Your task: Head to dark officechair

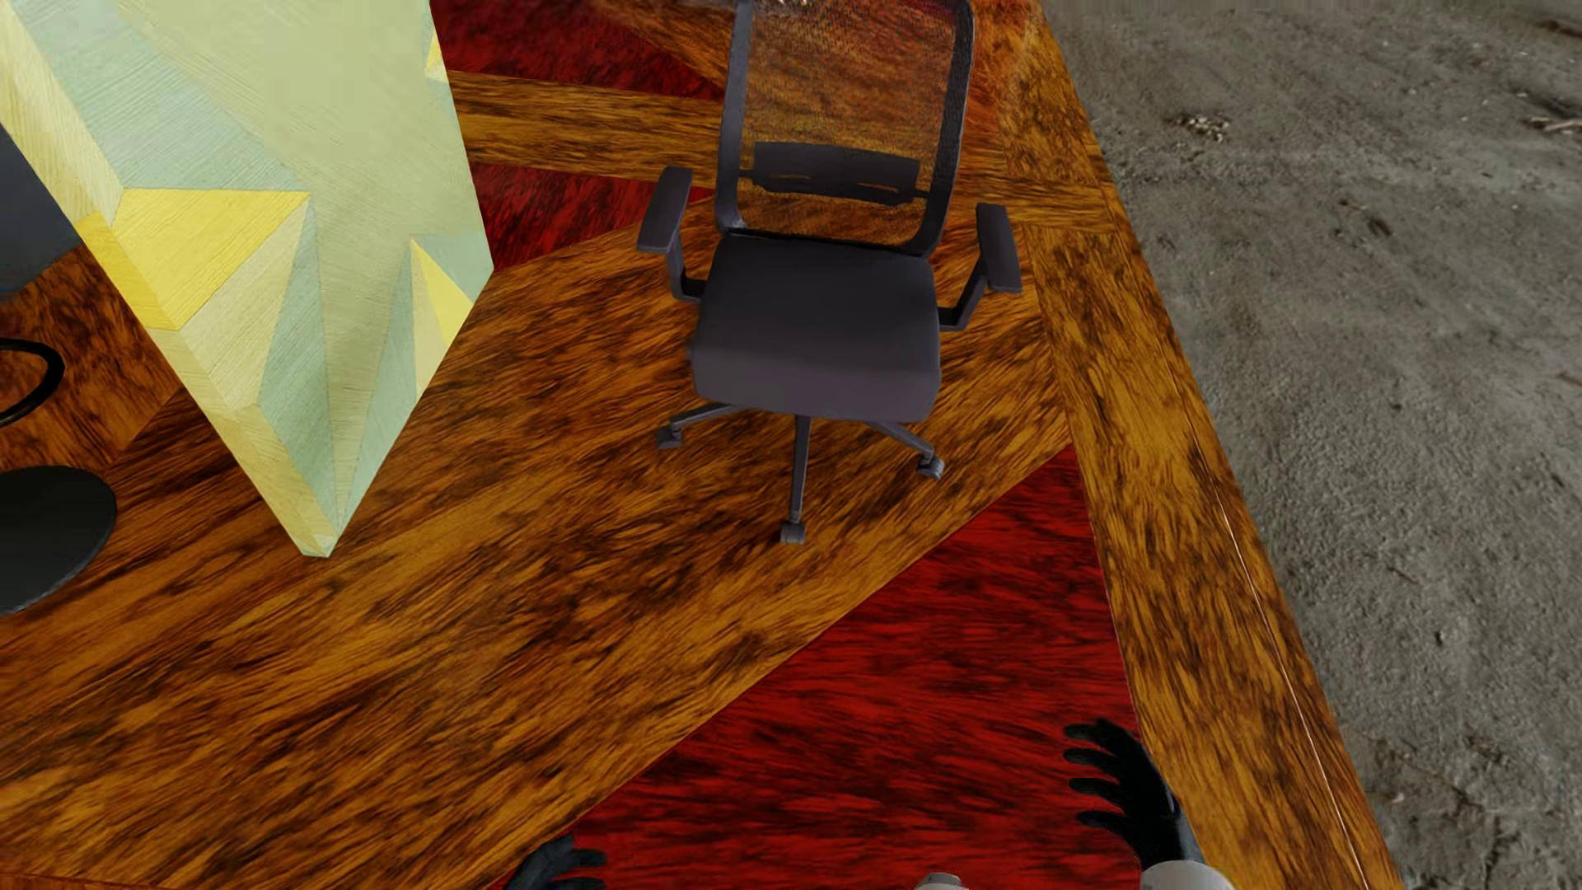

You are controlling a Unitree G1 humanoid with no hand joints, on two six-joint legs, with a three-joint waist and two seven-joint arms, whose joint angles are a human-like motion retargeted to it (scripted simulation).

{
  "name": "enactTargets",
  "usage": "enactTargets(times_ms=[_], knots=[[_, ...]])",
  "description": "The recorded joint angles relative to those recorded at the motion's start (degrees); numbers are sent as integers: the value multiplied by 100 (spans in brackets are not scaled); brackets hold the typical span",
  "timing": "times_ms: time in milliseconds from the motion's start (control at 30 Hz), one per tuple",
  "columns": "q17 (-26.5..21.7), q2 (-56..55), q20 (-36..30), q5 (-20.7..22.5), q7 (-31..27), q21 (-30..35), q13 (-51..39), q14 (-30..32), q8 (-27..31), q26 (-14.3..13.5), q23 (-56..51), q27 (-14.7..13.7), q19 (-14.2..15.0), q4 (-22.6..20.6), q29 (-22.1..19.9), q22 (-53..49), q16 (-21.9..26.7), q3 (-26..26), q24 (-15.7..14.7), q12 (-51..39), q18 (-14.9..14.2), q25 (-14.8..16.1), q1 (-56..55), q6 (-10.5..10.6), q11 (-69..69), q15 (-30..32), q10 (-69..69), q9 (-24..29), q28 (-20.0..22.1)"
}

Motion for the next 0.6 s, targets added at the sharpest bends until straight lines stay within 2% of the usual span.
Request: enactTargets(times_ms=[33, 67, 100, 133, 167, 200, 233, 267, 300, 333, 367, 400, 433, 500, 533, 567, 600], knots=[[239, 5, 112, 107, 44, 63, -74, -331, 104, 236, -33, 81, 35, 41, -110, 205, 129, -45, 16, 43, 334, -10, 301, 92, 94, -207, -442, -80, -63], [222, -63, 158, 162, 66, 130, 98, -282, 232, 591, -112, 133, 81, -35, -136, 272, 195, -126, 85, -64, 346, -78, 416, 87, 525, -789, -611, -123, -7], [161, -104, 208, 206, 54, 8, 202, -258, 270, 858, -119, 264, 126, -59, -52, 95, 47, -259, 123, 34, 333, -185, 535, 124, 1050, -1305, -732, -120, 183], [164, -80, 90, 156, 51, -151, 240, -230, 264, 1024, -3, 430, 177, -98, 69, 53, -13, -347, 132, 63, 310, -294, 628, 115, 1258, -1583, -841, -114, 370], [117, 27, 91, -11, 88, -235, 223, -249, 267, 1123, 212, 574, 263, -139, 204, -170, -74, -291, 118, 30, 255, -392, 581, 71, 661, -1410, -824, -120, 467], [-153, 77, 89, 23, 50, -132, 268, -181, 254, 1122, 348, 623, 225, -127, 282, -354, -251, -168, 63, -115, 354, -406, 399, 215, 392, -524, -537, -37, 461], [-202, 66, -62, 75, 54, -69, 290, -159, 200, 1019, 150, 751, -93, -46, 273, -229, -232, -154, -53, -197, 357, -345, 303, 401, 255, -430, -648, 2, 405], [63, 151, -51, 96, 108, -76, 172, -79, 223, 865, 40, 849, 64, 3, 202, 70, -68, -230, -226, -158, 249, -233, 441, 477, 112, -483, -905, 88, 332], [183, 184, 104, 95, 104, -85, 185, 42, 225, 849, 13, 814, 210, 1, 162, 39, 23, -251, -352, -112, 240, -97, 474, 532, -74, -412, -1115, 80, 265], [193, 229, 220, 90, 85, -120, 227, 152, 229, 864, 14, 730, 236, -21, 163, 31, -18, -279, -435, -113, 241, 12, 527, 591, -190, -519, -1314, 80, 259], [239, 184, 141, 27, 100, -177, 251, 236, 258, 849, 59, 629, 203, -89, 220, 60, -72, -347, -487, -48, 241, 61, 583, 553, -81, -868, -1486, 55, 330], [135, 230, 113, 13, 68, -113, 288, 204, 246, 845, 141, 516, 167, -111, 332, -21, -74, -328, -469, -139, 226, 87, 580, 531, -159, -494, -1434, 80, 351], [-11, 239, 111, 54, 60, -31, 317, 184, 239, 804, 165, 441, -54, -88, 435, -22, -132, -291, -415, -258, 215, 114, 525, 550, -290, -217, -1398, 55, 350], [-32, 243, -23, 93, 46, -62, 361, 157, 230, 637, 122, 435, -69, -51, 597, 28, -225, -257, -222, -508, 186, 91, 528, 516, -266, -211, -1363, 91, 407], [-45, 298, -32, 134, 38, -58, 363, 147, 215, 557, 13, 520, -103, -10, 643, 53, -228, -284, -120, -551, 177, 30, 557, 524, -318, -187, -1355, 135, 441], [-52, 323, -68, 177, 13, -1, 334, 129, 182, 508, -9, 557, -109, 37, 650, 92, -175, -366, -67, -496, 173, -37, 530, 553, -390, -144, -1320, 131, 486], [62, 338, 52, 195, 34, -8, 318, 140, 199, 537, -80, 620, -101, 53, 611, 99, -75, -355, -42, -376, 166, -90, 568, 484, -400, -179, -1363, 119, 499]])
